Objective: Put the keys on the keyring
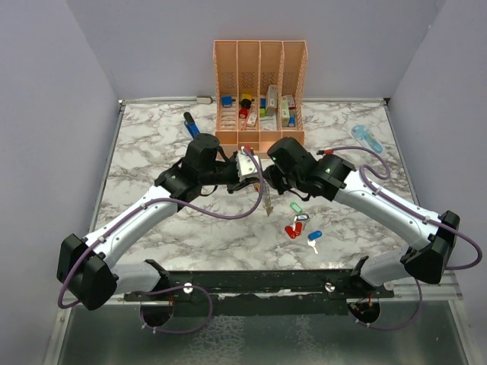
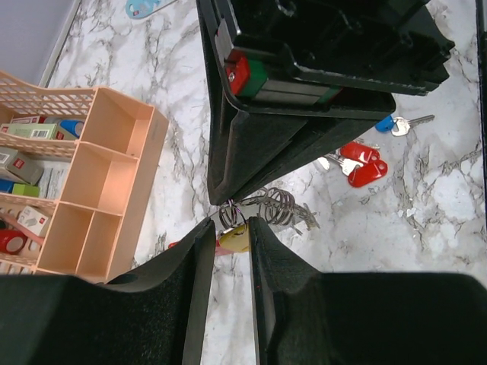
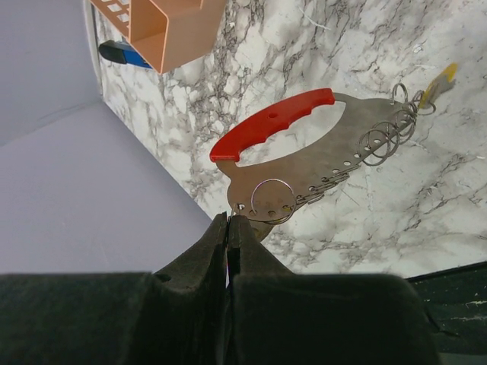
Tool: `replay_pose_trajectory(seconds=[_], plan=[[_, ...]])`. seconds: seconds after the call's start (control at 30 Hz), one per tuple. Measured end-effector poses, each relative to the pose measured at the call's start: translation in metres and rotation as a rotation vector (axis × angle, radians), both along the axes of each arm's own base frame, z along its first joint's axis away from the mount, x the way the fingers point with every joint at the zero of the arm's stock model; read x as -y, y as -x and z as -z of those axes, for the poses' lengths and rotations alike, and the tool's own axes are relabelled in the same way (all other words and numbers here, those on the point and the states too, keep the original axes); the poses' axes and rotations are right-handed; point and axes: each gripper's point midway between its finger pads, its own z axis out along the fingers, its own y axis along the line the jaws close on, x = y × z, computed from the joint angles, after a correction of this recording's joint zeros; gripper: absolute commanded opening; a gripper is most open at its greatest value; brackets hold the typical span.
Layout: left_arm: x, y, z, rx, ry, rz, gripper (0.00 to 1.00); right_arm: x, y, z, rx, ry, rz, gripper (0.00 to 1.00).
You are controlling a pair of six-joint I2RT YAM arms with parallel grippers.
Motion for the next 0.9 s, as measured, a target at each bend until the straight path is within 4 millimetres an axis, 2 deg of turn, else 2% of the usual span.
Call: replay_pose_trajectory(seconds=[0.23,0.47,0.9], plan=[[-0.0008,-0.0025,0.001,0.01,-0.004,-0.01,0.21,-0.0023,-0.0017,-0.0026,0.01,-0.01,-0.006,0.01],[-0.0009,-0.0021,0.0041,0.014,-0.011,-0.008,0.01,-0.0019,-0.0036,-0.0037,0.012,-0.016,0.0,0.01],[-0.0016,-0.0049,0.0046,0.052,-0.027,-0.006,0.01,0.0004,-0.0022,-0.0048,0.01,-0.027,0.012,0.01]])
